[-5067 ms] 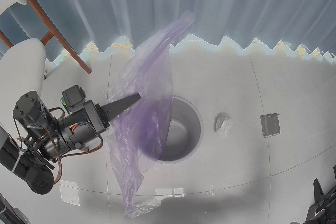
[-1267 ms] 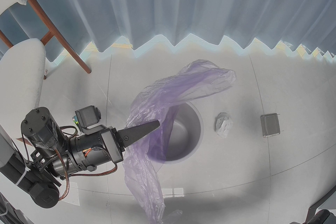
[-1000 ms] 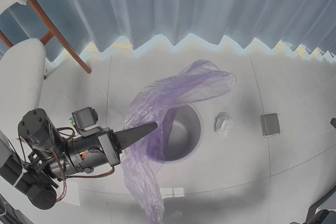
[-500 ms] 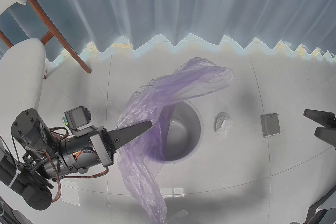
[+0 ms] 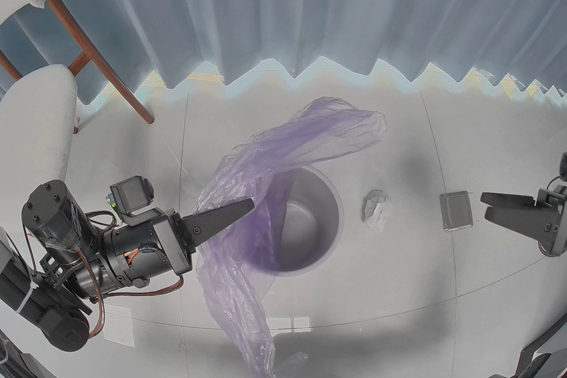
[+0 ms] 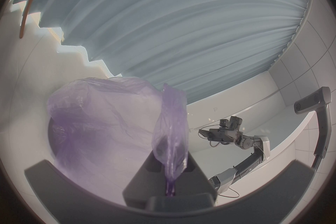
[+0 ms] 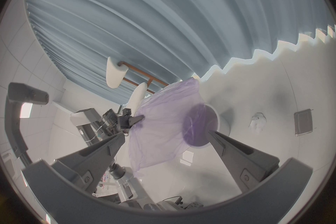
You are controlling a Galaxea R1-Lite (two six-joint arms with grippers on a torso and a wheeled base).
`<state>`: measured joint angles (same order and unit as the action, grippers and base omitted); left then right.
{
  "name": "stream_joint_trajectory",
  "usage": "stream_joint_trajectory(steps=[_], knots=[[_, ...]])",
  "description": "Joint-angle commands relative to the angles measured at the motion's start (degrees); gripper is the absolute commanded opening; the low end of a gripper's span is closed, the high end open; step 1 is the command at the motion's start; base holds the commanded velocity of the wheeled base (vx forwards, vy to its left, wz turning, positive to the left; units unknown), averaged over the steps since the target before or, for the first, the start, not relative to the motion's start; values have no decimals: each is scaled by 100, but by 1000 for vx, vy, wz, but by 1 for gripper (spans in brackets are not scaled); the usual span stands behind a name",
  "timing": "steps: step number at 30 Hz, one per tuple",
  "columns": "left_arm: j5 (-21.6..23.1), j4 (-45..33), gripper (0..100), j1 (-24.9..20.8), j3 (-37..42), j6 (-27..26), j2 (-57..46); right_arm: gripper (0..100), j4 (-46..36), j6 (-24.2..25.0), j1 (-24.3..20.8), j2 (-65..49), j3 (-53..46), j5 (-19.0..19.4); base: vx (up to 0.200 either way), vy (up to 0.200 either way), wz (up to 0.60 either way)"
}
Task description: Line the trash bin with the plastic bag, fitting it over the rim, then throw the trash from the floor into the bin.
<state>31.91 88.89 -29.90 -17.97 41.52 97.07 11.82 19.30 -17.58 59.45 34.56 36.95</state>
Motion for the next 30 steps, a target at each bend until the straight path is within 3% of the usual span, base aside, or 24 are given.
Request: stream_joint_trajectory(steps=[1, 17, 30], knots=[[8, 5, 0, -24, -14, -4, 40, 100, 496, 65, 308, 989, -11, -21, 0, 0, 0], [-1, 5, 0, -33, -84, -12, 339, 100, 663, 101, 237, 1622, -283, 5, 0, 0, 0], [-1, 5, 0, -16, -102, -12, 347, 100, 663, 21, -255, 1921, -626, -4, 0, 0, 0]])
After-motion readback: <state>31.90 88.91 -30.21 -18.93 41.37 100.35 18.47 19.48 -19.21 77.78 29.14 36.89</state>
